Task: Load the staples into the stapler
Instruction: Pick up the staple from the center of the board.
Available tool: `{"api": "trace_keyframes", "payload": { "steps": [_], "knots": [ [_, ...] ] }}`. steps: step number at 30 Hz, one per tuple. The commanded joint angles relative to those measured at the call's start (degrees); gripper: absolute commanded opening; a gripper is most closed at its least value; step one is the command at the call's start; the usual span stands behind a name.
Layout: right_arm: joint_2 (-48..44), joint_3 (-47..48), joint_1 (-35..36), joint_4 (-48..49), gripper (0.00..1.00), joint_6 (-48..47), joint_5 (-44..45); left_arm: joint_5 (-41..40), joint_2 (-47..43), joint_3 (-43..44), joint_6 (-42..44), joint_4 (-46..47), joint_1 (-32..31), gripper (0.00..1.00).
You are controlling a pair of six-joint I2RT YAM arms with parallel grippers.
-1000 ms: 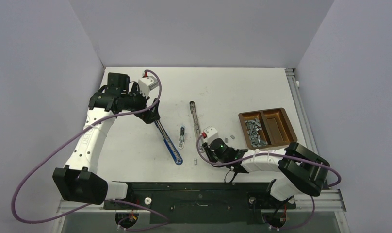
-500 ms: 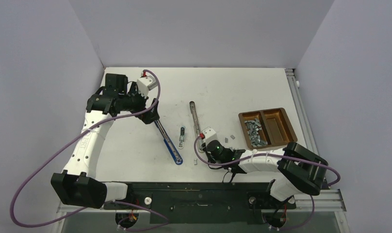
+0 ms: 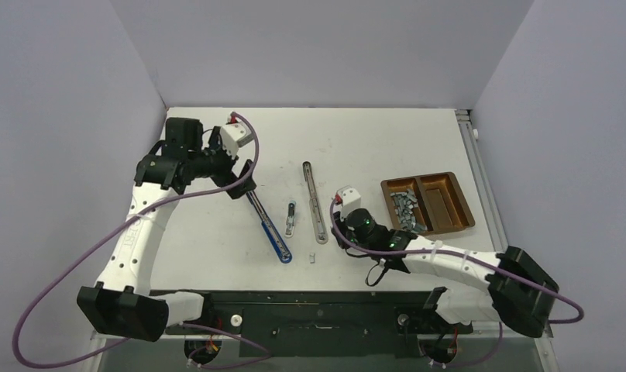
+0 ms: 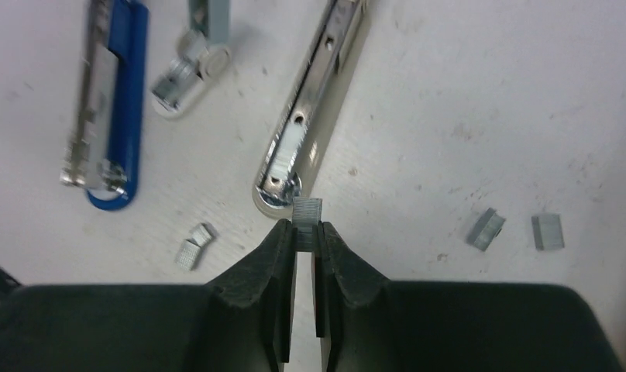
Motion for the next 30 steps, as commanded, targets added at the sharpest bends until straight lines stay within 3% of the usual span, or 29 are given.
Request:
{"api": "trace_keyframes", "payload": {
  "steps": [1,5,11,18,24,30],
  "knots": [
    [-8.0,6.4,-4.1,0.1,0.09,2.4,-11.8,1.0,-6.4,0.3,11.1,6.2,-3.4,0.96],
    [-9.9,11.2,-8.3,1.2,0.09,6.3,-23.2,-4.0,-13.6,-7.0,26.1,14.9,-10.3,0.96],
    [-6.3,16.7,-16.0,14.4,0.09,20.2,-44.1,-5.5,-25.7,-23.5,50.8,35.3,-16.8,0.96],
    [1.5,20.0,-16.7,33.2,0.09,36.2,-55.2,-0.4,-31.9,-32.6,62.2,48.3,-17.6,0.96],
    [8.4,22.2,-16.1,48.2,0.09,49.3,-59.6,3.3,-31.9,-33.9,69.6,49.8,-17.7,1.0],
    [12.1,23.5,-15.3,55.5,0.09,55.9,-59.8,6.9,-32.9,-34.1,74.7,46.3,-17.7,0.85]
  ]
}}
